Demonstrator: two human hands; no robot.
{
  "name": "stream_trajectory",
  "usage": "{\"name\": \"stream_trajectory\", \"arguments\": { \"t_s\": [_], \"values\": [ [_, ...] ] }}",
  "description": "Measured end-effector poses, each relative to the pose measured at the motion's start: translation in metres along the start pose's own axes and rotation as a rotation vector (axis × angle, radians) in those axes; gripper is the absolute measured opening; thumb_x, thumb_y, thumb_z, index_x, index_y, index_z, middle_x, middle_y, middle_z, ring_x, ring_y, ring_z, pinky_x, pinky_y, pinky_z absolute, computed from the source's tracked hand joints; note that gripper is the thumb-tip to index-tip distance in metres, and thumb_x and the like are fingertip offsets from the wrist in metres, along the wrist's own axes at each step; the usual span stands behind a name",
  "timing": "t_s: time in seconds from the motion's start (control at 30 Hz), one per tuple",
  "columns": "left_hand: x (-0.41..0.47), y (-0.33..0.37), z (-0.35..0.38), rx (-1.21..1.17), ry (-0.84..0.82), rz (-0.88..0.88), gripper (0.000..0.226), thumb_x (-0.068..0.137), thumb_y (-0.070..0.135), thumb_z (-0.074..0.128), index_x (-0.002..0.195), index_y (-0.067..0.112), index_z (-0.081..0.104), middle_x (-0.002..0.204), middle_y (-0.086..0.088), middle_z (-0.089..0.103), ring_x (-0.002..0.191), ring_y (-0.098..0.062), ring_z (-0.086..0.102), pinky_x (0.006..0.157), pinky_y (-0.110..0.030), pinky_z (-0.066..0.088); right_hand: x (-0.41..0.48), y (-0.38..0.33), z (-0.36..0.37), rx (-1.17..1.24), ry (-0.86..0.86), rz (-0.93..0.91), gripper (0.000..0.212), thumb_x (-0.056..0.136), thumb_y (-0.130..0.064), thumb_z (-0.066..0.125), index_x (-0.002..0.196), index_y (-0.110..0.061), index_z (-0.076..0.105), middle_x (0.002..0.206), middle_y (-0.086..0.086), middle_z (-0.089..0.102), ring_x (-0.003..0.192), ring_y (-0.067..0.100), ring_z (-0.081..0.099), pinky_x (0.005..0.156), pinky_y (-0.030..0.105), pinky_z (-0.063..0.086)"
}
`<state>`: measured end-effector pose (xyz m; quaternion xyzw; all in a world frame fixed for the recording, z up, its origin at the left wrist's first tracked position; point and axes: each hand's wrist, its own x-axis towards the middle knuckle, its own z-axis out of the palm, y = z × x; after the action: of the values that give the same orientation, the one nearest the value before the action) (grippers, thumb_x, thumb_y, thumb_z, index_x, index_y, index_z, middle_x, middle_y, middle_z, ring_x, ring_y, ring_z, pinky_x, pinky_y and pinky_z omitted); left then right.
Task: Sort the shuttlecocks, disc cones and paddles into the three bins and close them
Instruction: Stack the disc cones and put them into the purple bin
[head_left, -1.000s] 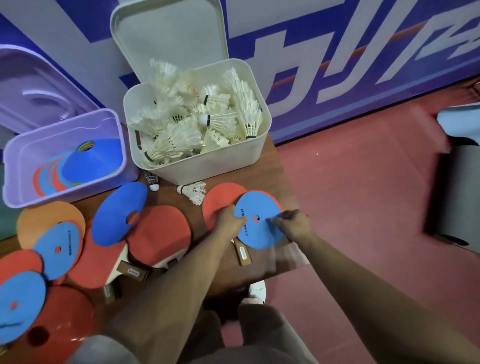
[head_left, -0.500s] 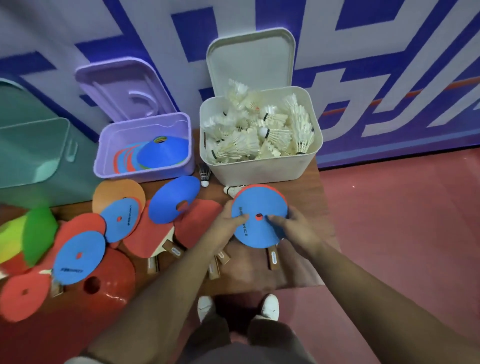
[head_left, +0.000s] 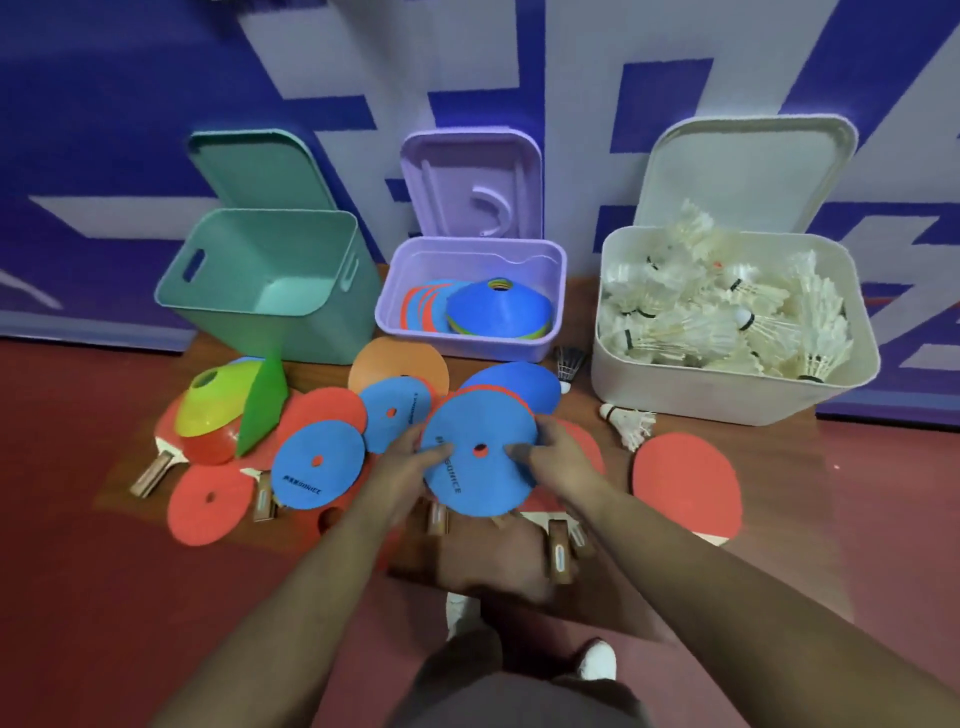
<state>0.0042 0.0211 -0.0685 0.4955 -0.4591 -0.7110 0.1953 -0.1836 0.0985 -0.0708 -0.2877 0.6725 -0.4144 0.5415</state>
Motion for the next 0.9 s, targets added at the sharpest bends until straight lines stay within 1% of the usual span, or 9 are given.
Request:
{"name": "stream_trajectory", "arguments": {
  "t_s": [0.07, 0.13, 0.23, 0.37, 0.47, 0.63, 0.77, 0.83, 0.9],
  "values": [
    [0.005, 0.007, -0.031, -0.046, 0.033, 0.019, 0.036, 0.088, -0.003, 0.057, 0.122, 0.007, 0.06, 0.118, -0.012, 0.068, 0.107, -0.03, 0.065, 0.087, -0.043, 0.055, 0.012, -0.011, 0.028, -0.04, -0.013, -0.01, 0.032, 0.088, -0.014, 0.064, 0.117, -0.003, 0.058, 0.116, 0.015, 0.065, 0.101, 0.03, 0.064, 0.083, 0.043, 0.055],
    [0.01, 0.017, -0.064, -0.088, 0.15, 0.029, 0.034, 0.086, -0.007, 0.057, 0.115, 0.009, 0.061, 0.11, -0.014, 0.07, 0.097, -0.03, 0.068, 0.077, -0.039, 0.057, 0.025, -0.025, 0.054, -0.141, -0.03, -0.052, 0.026, 0.094, -0.022, 0.058, 0.111, -0.002, 0.06, 0.107, 0.014, 0.067, 0.096, 0.027, 0.064, 0.08, 0.039, 0.051],
    [0.019, 0.035, -0.116, -0.092, 0.296, 0.064, 0.031, 0.087, -0.008, 0.055, 0.108, 0.014, 0.058, 0.097, -0.006, 0.072, 0.08, -0.019, 0.07, 0.065, -0.032, 0.056, 0.051, -0.043, 0.086, -0.393, 0.022, -0.13, 0.025, 0.097, -0.028, 0.052, 0.102, -0.005, 0.057, 0.097, 0.011, 0.066, 0.091, 0.025, 0.059, 0.079, 0.036, 0.044],
    [0.039, 0.05, -0.174, -0.027, 0.415, 0.086, 0.027, 0.088, -0.006, 0.057, 0.099, 0.019, 0.059, 0.097, -0.003, 0.068, 0.084, -0.021, 0.065, 0.074, -0.034, 0.053, 0.102, -0.046, 0.127, -0.686, -0.001, -0.169, 0.029, 0.089, -0.019, 0.056, 0.111, 0.0, 0.051, 0.109, 0.021, 0.057, 0.102, 0.036, 0.056, 0.082, 0.04, 0.046],
    [0.054, 0.05, -0.195, 0.039, 0.451, 0.089, 0.027, 0.087, -0.006, 0.059, 0.093, 0.021, 0.06, 0.096, -0.005, 0.068, 0.088, -0.026, 0.064, 0.079, -0.039, 0.053, 0.133, -0.042, 0.153, -0.82, 0.015, -0.056, 0.044, 0.088, -0.028, 0.06, 0.12, -0.002, 0.044, 0.124, 0.022, 0.047, 0.114, 0.041, 0.051, 0.09, 0.045, 0.045],
    [0.079, 0.031, -0.223, 0.124, 0.491, 0.047, 0.016, 0.085, 0.002, 0.063, 0.093, 0.016, 0.065, 0.097, -0.009, 0.071, 0.09, -0.029, 0.067, 0.083, -0.047, 0.055, 0.169, -0.026, 0.185, -1.083, 0.144, 0.13, 0.081, 0.08, -0.059, 0.064, 0.13, -0.002, 0.038, 0.133, 0.022, 0.041, 0.125, 0.039, 0.039, 0.102, 0.041, 0.036],
    [0.088, 0.023, -0.233, 0.12, 0.52, 0.03, 0.018, 0.085, 0.008, 0.065, 0.098, 0.019, 0.063, 0.099, -0.006, 0.071, 0.092, -0.027, 0.068, 0.081, -0.044, 0.056, 0.185, -0.017, 0.191, -1.056, 0.213, 0.228, 0.084, 0.073, -0.054, 0.072, 0.131, -0.002, 0.04, 0.133, 0.02, 0.041, 0.123, 0.037, 0.04, 0.102, 0.038, 0.038],
    [0.09, 0.021, -0.237, 0.127, 0.509, 0.025, 0.018, 0.085, 0.009, 0.065, 0.096, 0.023, 0.062, 0.098, -0.002, 0.07, 0.091, -0.025, 0.067, 0.08, -0.043, 0.056, 0.19, -0.019, 0.188, -1.012, 0.2, 0.224, 0.072, 0.073, -0.049, 0.073, 0.124, -0.004, 0.051, 0.129, 0.019, 0.047, 0.12, 0.037, 0.043, 0.098, 0.038, 0.04],
    [0.092, 0.02, -0.239, 0.135, 0.495, 0.017, 0.018, 0.085, 0.01, 0.065, 0.094, 0.026, 0.062, 0.097, 0.0, 0.07, 0.091, -0.023, 0.067, 0.081, -0.043, 0.056, 0.189, -0.027, 0.182, -0.898, 0.172, 0.145, 0.042, 0.076, -0.035, 0.072, 0.104, -0.007, 0.06, 0.113, 0.017, 0.059, 0.11, 0.035, 0.053, 0.083, 0.033, 0.044]
  ]
}}
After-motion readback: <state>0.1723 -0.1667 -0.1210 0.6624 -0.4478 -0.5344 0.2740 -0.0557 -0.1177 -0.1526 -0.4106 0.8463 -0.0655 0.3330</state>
